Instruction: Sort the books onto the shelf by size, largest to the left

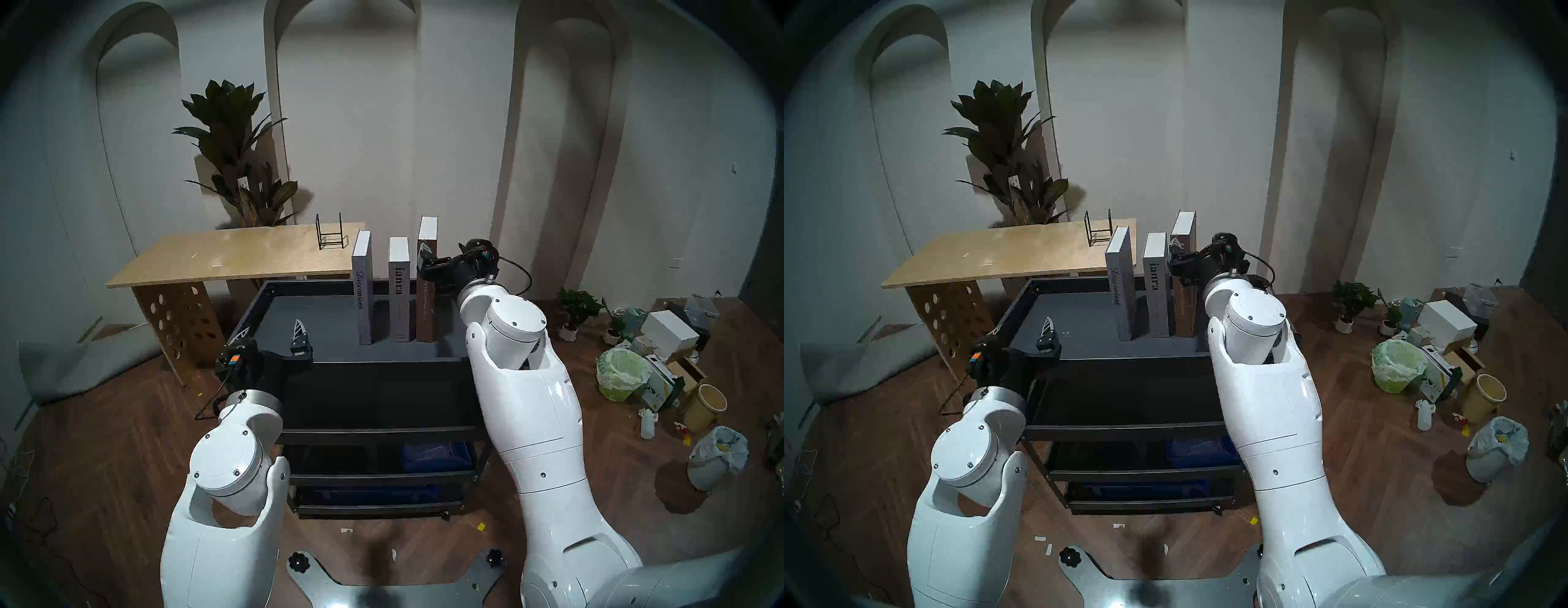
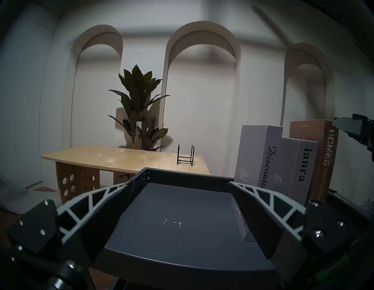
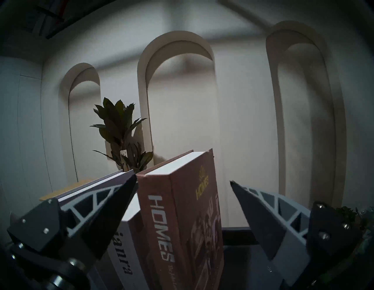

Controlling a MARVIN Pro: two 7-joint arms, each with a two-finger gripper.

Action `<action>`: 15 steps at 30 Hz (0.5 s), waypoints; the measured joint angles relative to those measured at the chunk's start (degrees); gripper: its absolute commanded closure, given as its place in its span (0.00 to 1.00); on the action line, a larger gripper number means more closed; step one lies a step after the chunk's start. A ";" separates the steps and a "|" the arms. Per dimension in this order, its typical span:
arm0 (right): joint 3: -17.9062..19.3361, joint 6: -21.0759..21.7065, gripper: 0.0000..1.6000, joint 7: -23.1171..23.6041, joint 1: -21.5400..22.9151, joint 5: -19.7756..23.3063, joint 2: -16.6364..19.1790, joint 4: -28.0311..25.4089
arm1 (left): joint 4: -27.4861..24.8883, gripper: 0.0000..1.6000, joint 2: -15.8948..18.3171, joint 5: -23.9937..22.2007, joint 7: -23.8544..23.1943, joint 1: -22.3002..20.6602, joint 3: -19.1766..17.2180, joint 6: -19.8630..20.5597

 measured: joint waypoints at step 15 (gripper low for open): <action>-2.54 -3.56 0.00 0.52 1.88 0.76 -1.12 2.80 | 0.00 0.00 -0.09 -0.41 0.99 0.14 -1.54 -0.45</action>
